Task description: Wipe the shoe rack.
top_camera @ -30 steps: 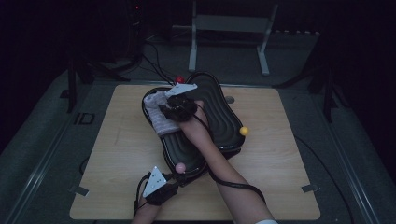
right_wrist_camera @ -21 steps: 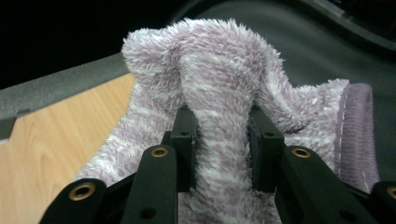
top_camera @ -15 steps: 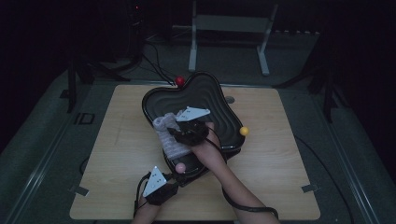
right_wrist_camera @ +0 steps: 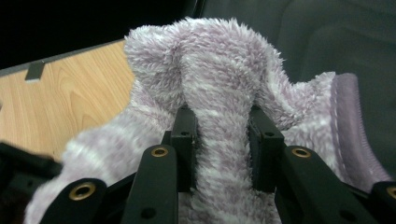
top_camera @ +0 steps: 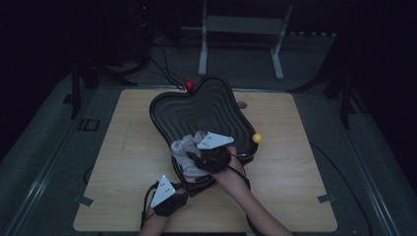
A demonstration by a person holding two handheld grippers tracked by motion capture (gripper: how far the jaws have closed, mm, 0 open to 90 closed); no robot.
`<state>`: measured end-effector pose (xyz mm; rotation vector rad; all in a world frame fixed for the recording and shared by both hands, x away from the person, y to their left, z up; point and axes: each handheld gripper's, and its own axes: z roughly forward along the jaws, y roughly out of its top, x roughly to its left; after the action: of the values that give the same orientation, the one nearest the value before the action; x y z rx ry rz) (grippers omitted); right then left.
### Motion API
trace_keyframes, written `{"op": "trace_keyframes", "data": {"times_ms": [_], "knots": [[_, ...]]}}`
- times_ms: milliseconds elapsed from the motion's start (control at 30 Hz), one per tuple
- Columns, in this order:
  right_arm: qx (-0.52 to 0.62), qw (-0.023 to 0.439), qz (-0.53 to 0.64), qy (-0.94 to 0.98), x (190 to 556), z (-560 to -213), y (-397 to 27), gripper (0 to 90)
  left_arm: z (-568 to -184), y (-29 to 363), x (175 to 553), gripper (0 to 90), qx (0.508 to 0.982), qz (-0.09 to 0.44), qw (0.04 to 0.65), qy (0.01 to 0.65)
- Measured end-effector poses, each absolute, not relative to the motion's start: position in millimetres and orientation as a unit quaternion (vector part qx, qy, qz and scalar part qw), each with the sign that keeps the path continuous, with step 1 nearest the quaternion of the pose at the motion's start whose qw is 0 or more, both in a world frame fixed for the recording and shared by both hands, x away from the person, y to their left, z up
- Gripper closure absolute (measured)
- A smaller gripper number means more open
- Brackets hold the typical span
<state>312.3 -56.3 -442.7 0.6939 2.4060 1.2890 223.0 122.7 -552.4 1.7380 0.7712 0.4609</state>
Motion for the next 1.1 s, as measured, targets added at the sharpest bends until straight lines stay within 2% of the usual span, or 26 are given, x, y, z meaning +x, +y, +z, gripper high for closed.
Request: {"op": "trace_keyframes", "data": {"times_ms": [167,400,467,567,833,1100], "knots": [[0.244,0.161,0.451,0.843,299.7,-451.1,-70.3,69.3,-552.0,122.7,223.2,73.9,0.737,0.192,0.558,0.328],[0.248,0.140,0.466,0.838,302.2,-452.6,-78.9,69.3,-551.6,123.6,224.1,74.0,0.741,0.189,0.558,0.323],[0.251,0.120,0.475,0.835,308.1,-448.0,-80.0,69.3,-552.2,123.7,224.2,73.9,0.739,0.189,0.561,0.323],[0.247,0.120,0.486,0.829,314.7,-434.2,-76.5,69.3,-552.1,123.8,224.8,73.9,0.740,0.187,0.561,0.322],[0.225,0.151,0.513,0.814,348.8,-380.0,-37.3,69.3,-552.8,124.0,224.4,73.9,0.737,0.187,0.563,0.323],[0.223,0.158,0.494,0.825,390.4,-353.8,11.1,69.0,-552.1,124.7,224.4,73.9,0.740,0.184,0.562,0.319]]}}
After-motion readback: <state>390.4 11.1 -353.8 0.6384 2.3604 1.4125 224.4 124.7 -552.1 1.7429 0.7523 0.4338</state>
